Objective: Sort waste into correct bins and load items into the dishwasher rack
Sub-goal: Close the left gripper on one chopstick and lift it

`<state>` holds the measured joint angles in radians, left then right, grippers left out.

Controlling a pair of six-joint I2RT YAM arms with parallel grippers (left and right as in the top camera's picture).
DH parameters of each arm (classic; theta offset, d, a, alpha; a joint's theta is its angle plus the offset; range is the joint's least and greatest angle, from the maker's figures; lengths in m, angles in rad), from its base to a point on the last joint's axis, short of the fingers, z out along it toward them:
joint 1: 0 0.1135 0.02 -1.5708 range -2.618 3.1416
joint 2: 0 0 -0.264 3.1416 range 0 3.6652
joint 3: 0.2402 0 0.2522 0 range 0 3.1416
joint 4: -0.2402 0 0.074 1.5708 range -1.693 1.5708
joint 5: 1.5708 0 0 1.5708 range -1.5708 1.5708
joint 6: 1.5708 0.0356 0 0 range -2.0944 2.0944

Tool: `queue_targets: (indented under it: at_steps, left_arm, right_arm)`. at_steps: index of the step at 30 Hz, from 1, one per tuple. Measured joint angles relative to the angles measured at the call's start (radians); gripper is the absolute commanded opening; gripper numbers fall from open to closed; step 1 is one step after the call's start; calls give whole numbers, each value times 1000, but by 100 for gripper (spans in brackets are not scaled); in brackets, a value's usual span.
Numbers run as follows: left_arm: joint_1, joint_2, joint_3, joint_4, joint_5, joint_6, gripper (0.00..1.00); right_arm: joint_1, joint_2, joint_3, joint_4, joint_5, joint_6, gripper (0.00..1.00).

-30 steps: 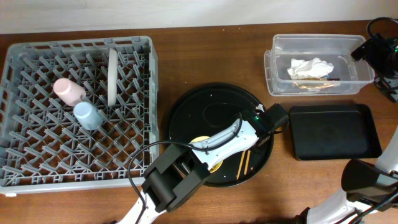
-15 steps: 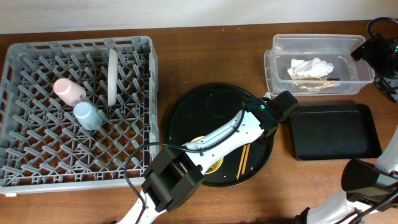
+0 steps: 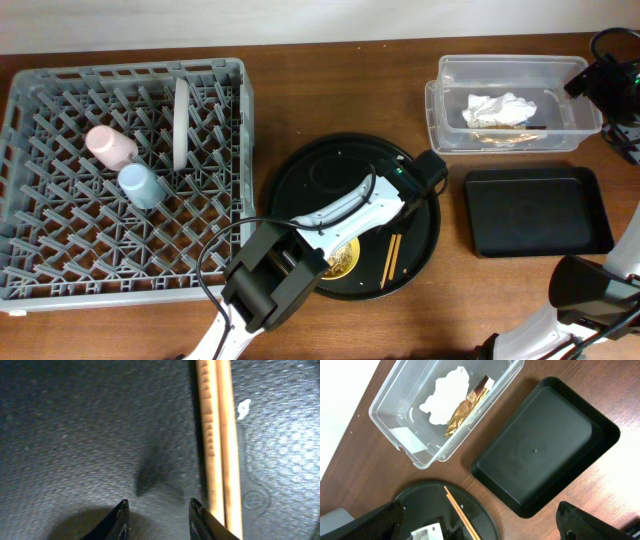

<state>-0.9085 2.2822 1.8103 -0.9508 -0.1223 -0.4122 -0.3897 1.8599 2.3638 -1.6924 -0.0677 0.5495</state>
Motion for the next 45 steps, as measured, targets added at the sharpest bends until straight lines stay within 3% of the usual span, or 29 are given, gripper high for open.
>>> queue_targets:
  at_steps: [23, 40, 45]
  left_arm:
    - [-1, 0, 37, -5, 67, 4, 37]
    - [-11, 0, -31, 64, 86, 4, 37]
    - [-11, -4, -42, 79, 78, 5, 21]
  right_arm:
    - [0, 0, 0, 0, 0, 1, 99]
    - [0, 0, 0, 0, 0, 0, 99]
    - [0, 0, 0, 0, 0, 0, 99]
